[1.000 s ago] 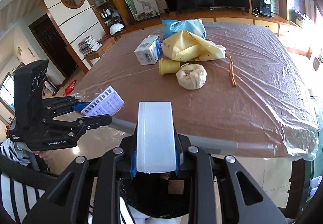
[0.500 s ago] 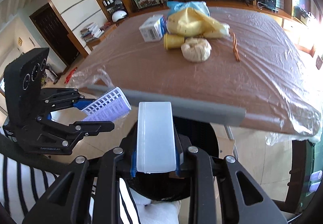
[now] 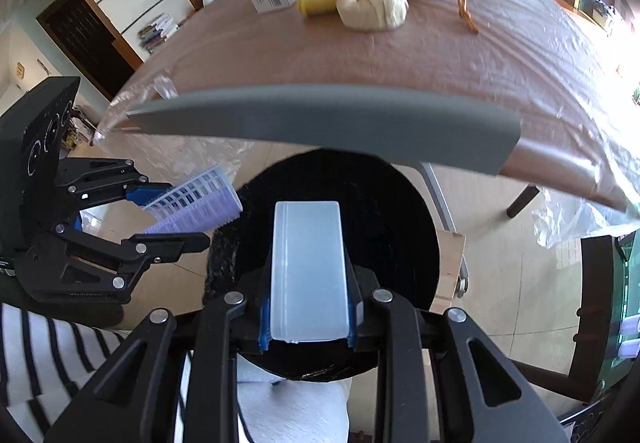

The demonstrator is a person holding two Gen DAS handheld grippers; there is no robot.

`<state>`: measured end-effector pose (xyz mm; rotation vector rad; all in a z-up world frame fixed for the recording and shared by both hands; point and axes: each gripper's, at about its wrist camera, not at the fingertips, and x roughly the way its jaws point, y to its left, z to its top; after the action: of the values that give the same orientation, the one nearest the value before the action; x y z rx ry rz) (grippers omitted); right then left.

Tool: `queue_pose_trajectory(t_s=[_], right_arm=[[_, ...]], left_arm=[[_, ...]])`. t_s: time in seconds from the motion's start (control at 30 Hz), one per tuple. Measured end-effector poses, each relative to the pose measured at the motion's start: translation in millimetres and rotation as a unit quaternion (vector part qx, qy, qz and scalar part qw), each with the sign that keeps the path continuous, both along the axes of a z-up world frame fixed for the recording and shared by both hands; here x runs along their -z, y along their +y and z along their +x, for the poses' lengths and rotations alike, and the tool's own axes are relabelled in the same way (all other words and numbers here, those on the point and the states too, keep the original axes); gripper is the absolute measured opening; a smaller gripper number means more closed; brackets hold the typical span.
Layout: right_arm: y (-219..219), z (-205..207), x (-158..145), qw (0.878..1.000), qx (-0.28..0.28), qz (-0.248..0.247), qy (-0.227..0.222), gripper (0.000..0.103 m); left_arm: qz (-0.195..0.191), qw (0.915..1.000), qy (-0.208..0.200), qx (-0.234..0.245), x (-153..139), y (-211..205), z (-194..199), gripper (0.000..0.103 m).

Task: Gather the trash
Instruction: 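Carry the purple roller and white container over the black bin with both tools, then open the right tool over the bin, dropping the white container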

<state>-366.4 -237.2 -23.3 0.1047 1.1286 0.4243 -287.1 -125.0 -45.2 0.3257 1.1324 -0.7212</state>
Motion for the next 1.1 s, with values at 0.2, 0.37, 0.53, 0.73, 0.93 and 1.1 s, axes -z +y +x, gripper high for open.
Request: queue_pose_trajectory(t_s=[0.2, 0.37, 0.53, 0.73, 0.93, 1.1], right_arm=[[5, 3, 17, 1.0, 0.0, -0.015, 0.009, 0.026], [11, 10, 25, 1.0, 0.001, -0.021, 0.012, 0.026], [16, 12, 34, 0.999, -0.005, -0.036, 0.01, 0.026], [20, 15, 41, 0.999, -0.008, -0.049, 0.01, 0.026], [23, 17, 45, 0.998, -0.014, -0.059, 0.01, 0.026], [24, 18, 49, 0.998, -0.015, -0.062, 0.012, 0.026]], left_arm=[[0.011, 0.9999, 0.006, -0.006, 14, -2, 5, 0.044], [0.017, 0.9998, 0.008, -0.006, 21, -6, 8, 0.044], [0.025, 0.9996, 0.008, -0.008, 28, -14, 10, 0.044], [0.036, 0.9993, 0.004, -0.006, 35, -17, 10, 0.044], [0.043, 0.999, 0.004, -0.004, 38, -17, 12, 0.044], [0.049, 0.9988, 0.005, -0.001, 42, -21, 12, 0.044]])
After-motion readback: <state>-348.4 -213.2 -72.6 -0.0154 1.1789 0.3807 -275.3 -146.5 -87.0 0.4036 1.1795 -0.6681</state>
